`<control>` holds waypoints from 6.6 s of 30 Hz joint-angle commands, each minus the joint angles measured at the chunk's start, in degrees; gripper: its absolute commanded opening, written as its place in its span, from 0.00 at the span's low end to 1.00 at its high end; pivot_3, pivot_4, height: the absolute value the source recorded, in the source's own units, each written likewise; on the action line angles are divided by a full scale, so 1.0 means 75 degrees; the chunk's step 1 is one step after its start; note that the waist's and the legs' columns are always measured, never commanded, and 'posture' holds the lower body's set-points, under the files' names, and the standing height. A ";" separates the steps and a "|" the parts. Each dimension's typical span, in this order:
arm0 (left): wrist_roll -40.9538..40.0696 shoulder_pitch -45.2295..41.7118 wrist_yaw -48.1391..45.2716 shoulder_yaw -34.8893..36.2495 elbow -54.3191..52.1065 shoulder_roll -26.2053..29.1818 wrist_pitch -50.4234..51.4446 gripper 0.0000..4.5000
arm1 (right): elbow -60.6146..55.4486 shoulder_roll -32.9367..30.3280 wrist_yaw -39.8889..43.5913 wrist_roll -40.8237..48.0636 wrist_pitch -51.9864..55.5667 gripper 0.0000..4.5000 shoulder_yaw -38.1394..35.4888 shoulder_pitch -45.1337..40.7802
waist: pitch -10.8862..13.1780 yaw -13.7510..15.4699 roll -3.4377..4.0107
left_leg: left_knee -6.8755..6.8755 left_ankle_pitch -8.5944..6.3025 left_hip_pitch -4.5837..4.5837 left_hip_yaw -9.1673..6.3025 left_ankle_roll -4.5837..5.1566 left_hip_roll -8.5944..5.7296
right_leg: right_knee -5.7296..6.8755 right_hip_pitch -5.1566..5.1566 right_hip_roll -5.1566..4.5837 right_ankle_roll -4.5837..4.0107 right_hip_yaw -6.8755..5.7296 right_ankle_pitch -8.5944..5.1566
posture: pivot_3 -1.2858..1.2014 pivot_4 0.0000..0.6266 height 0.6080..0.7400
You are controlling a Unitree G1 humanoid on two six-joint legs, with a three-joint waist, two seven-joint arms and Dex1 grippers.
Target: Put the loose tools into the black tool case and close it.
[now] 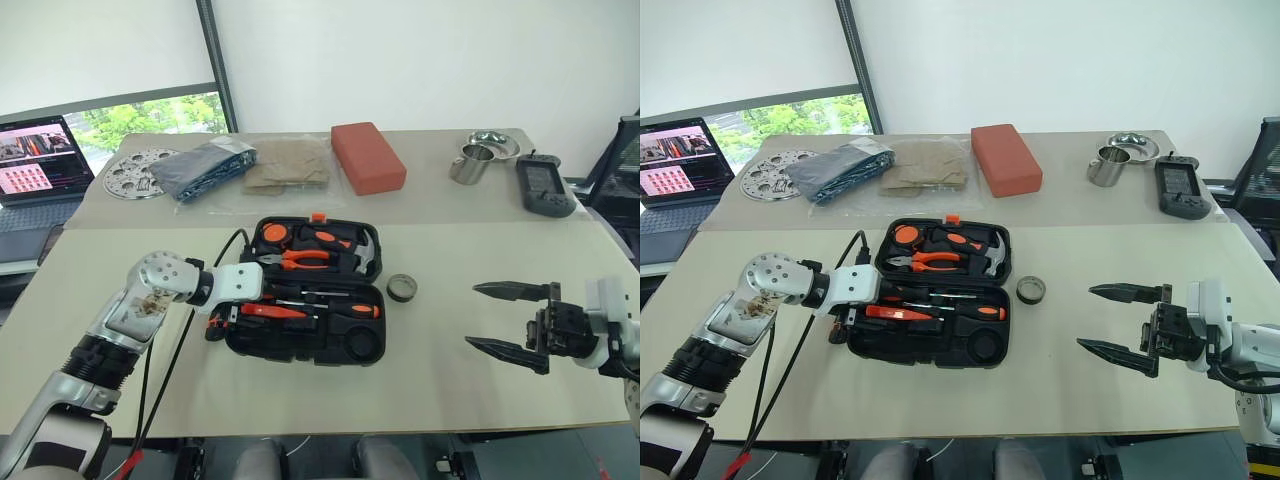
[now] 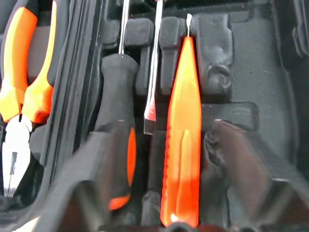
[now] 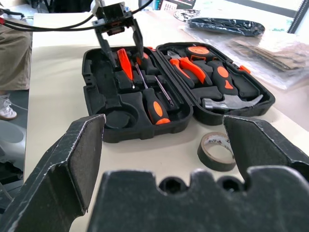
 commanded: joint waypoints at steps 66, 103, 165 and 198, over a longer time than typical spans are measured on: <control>-0.3445 0.2757 0.4195 0.5071 -0.1893 -0.0919 0.3206 0.67 | 0.0435 -0.0024 0.0322 -0.0147 -0.0458 1.00 0.0335 -0.0543 | 0.0014 -0.0018 0.0014 | 0.0012 -0.0003 0.0010 -0.0033 0.0002 0.0012 | 0.0016 0.0002 -0.0004 0.0004 0.0007 -0.0001 | 0.52 0.24 1.00; -0.2411 0.0577 0.8072 0.3203 -0.1490 -0.2683 0.7685 1.00 | 0.0399 -0.0111 0.0222 -0.0040 -0.0545 1.00 0.0349 -0.0471 | 0.0022 0.0035 -0.0001 | 0.0005 0.0005 0.0002 -0.0076 -0.0010 -0.0020 | 0.0004 0.0011 -0.0013 0.0005 -0.0007 0.0000 | 0.52 0.24 1.00; -0.2323 0.1887 0.7248 0.4370 -0.1708 -0.1467 0.6724 0.63 | 0.0651 0.0111 0.0215 -0.0139 -0.0656 1.00 0.0609 -0.0853 | 0.0024 0.0013 -0.0003 | -0.0010 0.0005 0.0003 -0.0083 -0.0011 -0.0018 | -0.0002 0.0010 -0.0020 0.0005 -0.0010 0.0000 | 0.52 0.24 1.00; -0.2278 0.1695 0.5963 0.4234 -0.0959 -0.1199 0.4711 0.33 | 0.0053 0.0007 0.0346 0.0834 0.0510 1.00 0.0634 -0.0794 | 0.0024 0.0032 -0.0003 | 0.0001 0.0007 0.0005 -0.0091 -0.0014 -0.0020 | 0.0016 0.0010 -0.0026 0.0003 -0.0017 0.0001 | 0.52 0.24 1.00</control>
